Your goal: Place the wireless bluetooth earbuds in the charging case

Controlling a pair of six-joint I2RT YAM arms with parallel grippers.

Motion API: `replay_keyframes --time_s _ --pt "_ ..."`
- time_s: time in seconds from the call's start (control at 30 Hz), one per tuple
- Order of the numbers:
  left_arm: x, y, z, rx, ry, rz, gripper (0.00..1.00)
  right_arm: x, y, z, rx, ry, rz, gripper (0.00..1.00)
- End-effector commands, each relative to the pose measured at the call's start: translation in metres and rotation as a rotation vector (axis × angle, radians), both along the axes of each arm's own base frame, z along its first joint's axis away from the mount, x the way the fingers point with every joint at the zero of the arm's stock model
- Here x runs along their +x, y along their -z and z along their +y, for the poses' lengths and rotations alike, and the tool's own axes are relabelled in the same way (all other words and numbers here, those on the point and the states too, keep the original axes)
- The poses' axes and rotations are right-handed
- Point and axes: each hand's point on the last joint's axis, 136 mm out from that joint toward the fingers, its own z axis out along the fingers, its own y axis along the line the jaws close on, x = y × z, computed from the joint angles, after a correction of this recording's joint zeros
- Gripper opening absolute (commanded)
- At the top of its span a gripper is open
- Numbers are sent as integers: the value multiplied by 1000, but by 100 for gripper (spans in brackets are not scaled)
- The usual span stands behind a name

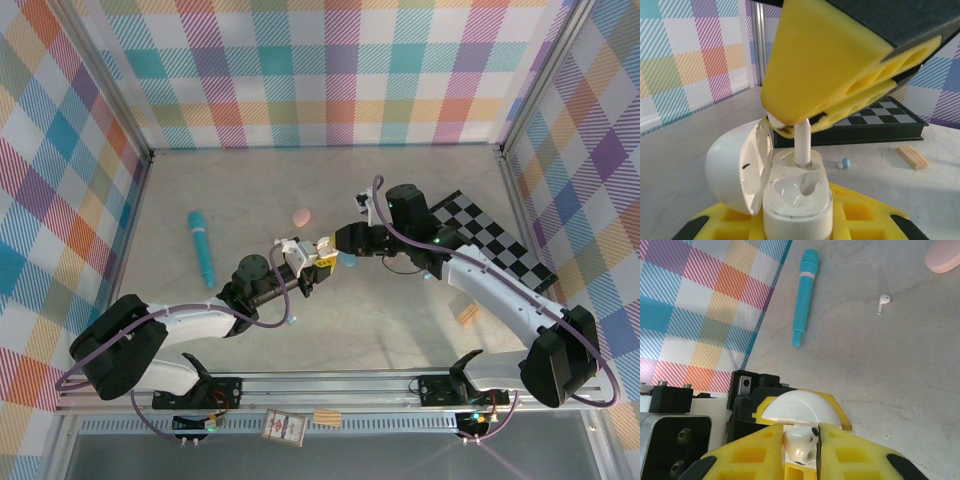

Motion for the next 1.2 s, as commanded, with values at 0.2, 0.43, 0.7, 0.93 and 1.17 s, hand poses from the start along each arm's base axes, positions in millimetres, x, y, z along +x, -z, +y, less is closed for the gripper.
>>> replay_keyframes --time_s 0.2,0.43,0.7,0.93,1.17 --pt "-5 -37 -11 -75 28 -78 0 -5 19 7 -1 -33 54 21" --pt "-5 -41 -9 -94 20 -85 0 -1 17 -5 -58 22 21 27" --pt "-5 -41 -14 -94 39 -88 0 1 10 -14 -102 61 -1 30" --pt "-2 -36 -13 -82 23 -83 0 0 -4 -23 -107 94 -52 41" --pt "-3 -36 -15 -83 35 -89 0 1 -3 -30 -149 113 -70 55"
